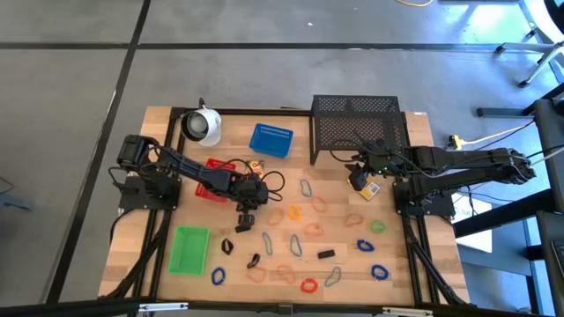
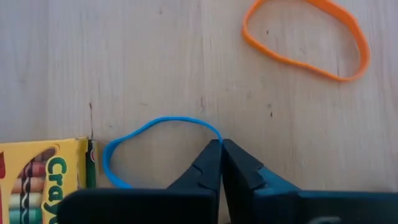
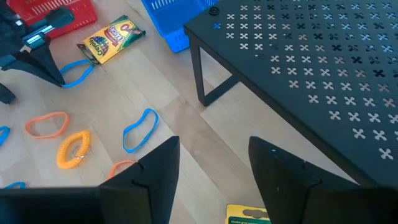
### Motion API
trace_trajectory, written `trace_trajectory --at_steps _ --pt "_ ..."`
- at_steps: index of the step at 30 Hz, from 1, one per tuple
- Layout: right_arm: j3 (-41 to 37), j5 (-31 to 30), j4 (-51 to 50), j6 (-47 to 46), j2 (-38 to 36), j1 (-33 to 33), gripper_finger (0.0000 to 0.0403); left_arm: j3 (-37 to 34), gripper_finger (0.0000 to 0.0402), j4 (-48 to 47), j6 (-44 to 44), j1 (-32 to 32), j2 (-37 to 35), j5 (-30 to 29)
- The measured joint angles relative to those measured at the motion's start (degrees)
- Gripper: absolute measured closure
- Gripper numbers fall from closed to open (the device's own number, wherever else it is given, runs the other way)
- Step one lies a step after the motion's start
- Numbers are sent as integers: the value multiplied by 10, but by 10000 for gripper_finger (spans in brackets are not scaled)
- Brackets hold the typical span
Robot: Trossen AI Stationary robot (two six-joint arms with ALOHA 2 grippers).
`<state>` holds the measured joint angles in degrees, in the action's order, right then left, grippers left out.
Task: Pick & Place Office Desk Supplies
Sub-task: Put the blue rubber band into the blue bin
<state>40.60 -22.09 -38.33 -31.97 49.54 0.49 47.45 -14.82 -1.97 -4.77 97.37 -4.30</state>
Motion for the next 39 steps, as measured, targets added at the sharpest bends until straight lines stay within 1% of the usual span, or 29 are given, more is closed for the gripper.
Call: trace_trajectory --at_steps 3,5,8,12,16,19,21,25,28,35,39 --pt "0 0 0 0 0 0 209 13 399 -18 32 2 -20 -5" --pt "0 -1 0 -2 0 0 209 34 399 -2 61 6 -42 -12" --pt "0 -14 2 -6 0 0 209 59 399 -4 104 20 -69 -28" --pt "0 -31 3 -9 0 0 209 107 399 2 149 59 -102 -84" --pt "0 -39 13 -9 0 0 209 149 399 3 152 112 -111 -125" --pt "0 -41 28 -10 0 0 209 166 399 30 141 158 -110 -127" --pt "0 -41 38 -10 0 0 209 168 399 48 123 188 -100 -115" --pt "0 -41 44 -10 0 0 209 167 399 39 61 237 -65 -106" --pt "0 -41 45 -22 0 0 209 167 398 37 24 264 -32 -82" --pt "0 -41 45 -24 0 0 209 167 398 41 -40 295 41 -71" --pt "0 -41 45 -21 0 0 209 167 398 44 -70 297 54 -76"
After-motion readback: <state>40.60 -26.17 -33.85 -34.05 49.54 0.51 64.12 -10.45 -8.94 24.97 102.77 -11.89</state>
